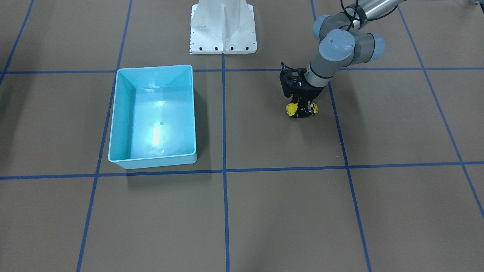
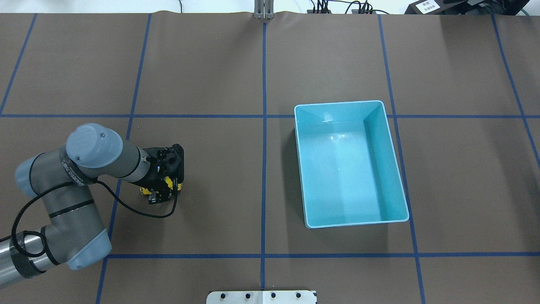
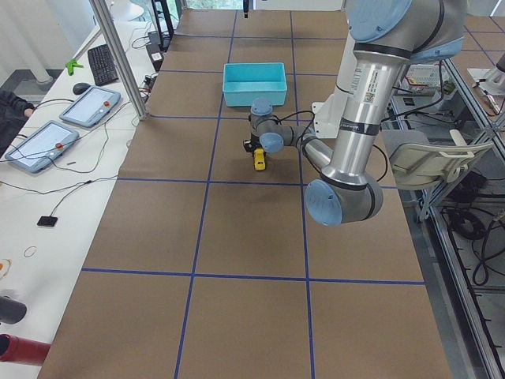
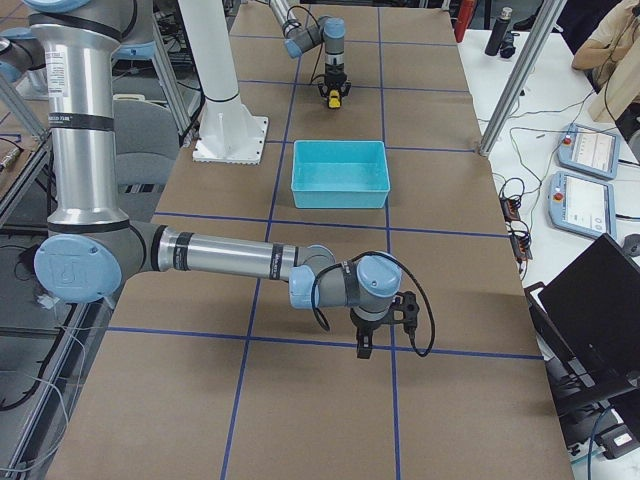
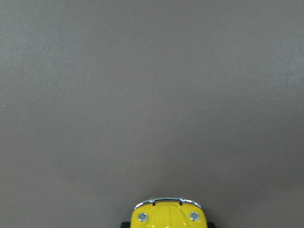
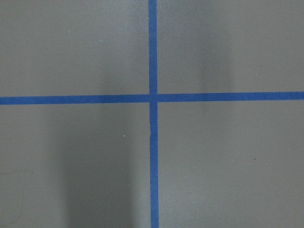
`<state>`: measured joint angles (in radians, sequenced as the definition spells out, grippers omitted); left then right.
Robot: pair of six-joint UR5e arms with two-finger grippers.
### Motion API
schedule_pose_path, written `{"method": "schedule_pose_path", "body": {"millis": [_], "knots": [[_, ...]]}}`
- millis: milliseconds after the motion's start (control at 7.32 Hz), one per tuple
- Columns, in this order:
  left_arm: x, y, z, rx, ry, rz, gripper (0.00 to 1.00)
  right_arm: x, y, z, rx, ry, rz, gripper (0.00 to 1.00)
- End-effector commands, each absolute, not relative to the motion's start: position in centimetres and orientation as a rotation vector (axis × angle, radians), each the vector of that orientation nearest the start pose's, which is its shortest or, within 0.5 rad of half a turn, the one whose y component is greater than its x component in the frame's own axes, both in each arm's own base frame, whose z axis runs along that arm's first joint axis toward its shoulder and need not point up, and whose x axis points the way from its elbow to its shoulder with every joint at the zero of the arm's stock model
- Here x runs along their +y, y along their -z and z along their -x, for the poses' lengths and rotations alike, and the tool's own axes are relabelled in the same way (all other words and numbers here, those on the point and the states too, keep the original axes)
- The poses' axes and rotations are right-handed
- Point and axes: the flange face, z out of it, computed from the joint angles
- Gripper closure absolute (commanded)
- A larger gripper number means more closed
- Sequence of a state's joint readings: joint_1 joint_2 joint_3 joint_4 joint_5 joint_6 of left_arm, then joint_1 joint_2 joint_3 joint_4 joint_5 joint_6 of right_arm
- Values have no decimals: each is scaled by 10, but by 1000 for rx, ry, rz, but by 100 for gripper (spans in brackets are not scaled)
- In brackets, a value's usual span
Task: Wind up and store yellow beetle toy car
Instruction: 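Press the left gripper on the car and pull it back toward the robot, then release the car with the left gripper so it rolls toward the bin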
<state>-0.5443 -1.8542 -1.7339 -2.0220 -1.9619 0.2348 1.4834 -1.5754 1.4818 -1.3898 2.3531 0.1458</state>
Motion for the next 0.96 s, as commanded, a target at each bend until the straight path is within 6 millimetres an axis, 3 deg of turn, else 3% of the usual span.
{"method": "schedule_pose_path", "body": {"millis": [0,819], "knots": [[-400,-395,-452,765,-1323,-726,62,-498,-686,-20,-786,-21,9,0],[-390,-442,-415,798,-1313,-745,63,-498,-686,-19,-786,-20,9,0]]}}
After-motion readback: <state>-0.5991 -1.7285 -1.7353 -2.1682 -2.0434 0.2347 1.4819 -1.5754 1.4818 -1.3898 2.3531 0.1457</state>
